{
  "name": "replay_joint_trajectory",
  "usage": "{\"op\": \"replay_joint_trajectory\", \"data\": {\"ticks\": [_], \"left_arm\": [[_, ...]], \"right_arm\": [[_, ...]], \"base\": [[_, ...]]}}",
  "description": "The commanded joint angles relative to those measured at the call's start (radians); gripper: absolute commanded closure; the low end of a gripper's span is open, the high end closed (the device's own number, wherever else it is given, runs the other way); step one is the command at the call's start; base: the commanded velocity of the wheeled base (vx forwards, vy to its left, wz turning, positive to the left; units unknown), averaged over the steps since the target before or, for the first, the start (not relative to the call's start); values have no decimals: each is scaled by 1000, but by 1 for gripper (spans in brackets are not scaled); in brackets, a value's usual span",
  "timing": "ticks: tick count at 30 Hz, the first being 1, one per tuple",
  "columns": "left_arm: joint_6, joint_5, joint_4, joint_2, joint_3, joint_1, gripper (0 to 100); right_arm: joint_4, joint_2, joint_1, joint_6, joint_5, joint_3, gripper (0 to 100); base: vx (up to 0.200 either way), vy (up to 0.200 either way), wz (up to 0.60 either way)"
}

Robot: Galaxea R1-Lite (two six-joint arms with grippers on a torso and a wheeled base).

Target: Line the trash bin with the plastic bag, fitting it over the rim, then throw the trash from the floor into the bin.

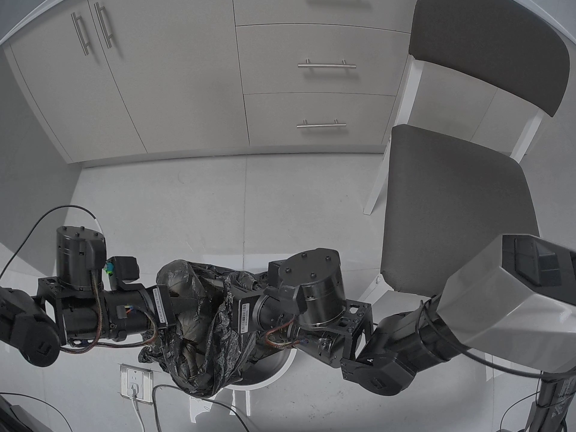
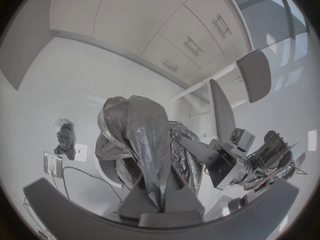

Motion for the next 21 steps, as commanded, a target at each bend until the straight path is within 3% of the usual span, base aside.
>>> {"op": "replay_joint_trajectory", "data": {"ticks": [1, 17, 21], "left_arm": [[0, 23, -51, 120, -5, -6, 100], [6, 45, -203, 304, -19, 3, 100], [14, 57, -218, 340, -36, 14, 100]], "right_arm": [[0, 27, -31, -3, 17, -4, 100], [1, 122, -94, -19, 20, -62, 100], [3, 149, -117, -61, 19, -90, 100]], "base": [[0, 0, 0], [0, 0, 0], [0, 0, 0]]}}
